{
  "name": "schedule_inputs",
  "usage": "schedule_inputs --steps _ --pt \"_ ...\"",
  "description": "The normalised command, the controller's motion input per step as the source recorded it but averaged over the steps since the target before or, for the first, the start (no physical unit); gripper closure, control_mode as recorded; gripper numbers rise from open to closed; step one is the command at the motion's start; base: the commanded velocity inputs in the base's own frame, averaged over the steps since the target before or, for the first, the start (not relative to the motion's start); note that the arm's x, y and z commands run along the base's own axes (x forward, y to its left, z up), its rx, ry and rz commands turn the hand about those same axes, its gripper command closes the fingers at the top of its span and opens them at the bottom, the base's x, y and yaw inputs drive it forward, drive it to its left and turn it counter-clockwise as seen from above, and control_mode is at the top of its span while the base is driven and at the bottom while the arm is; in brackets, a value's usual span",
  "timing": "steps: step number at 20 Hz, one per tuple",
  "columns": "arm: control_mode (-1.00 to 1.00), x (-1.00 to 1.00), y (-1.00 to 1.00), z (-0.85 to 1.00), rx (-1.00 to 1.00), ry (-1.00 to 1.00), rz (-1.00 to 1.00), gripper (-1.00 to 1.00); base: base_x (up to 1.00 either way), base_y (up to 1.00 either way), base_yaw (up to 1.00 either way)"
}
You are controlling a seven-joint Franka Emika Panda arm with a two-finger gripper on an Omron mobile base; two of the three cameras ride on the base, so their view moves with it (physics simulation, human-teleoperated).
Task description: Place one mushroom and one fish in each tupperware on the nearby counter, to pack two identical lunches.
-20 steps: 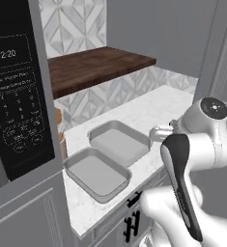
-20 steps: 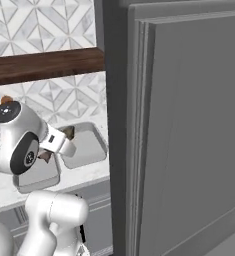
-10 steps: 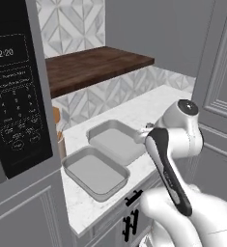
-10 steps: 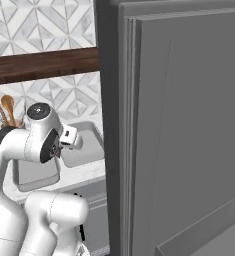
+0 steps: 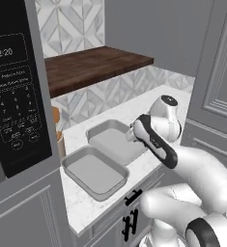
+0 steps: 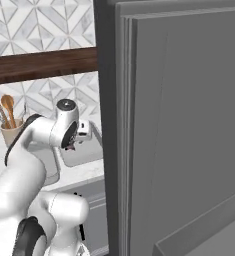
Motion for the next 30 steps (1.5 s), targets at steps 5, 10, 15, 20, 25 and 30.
schedule_inputs --steps 5,10,15,20,25,30 --pt "-1.0 0.65 0.1 -0.36 -0.04 0.03 0.03 1.0 0.0 0.0 0.0" --pt "-1.0 0.43 0.04 -0.48 -0.02 -0.02 0.02 1.0 0.0 0.0 0.0" --pt "-1.0 0.41 0.07 -0.4 0.0 0.0 0.0 1.0 0.0 0.0 0.0" --pt "-1.0 0.45 0.02 -0.25 0.0 0.0 0.0 1.0 0.0 0.0 0.0" --pt "-1.0 0.44 0.05 -0.27 0.0 0.0 0.0 1.0 0.0 0.0 0.0" --pt "-1.0 0.4 0.18 -0.3 -0.03 0.0 0.0 1.0 0.0 0.0 0.0"
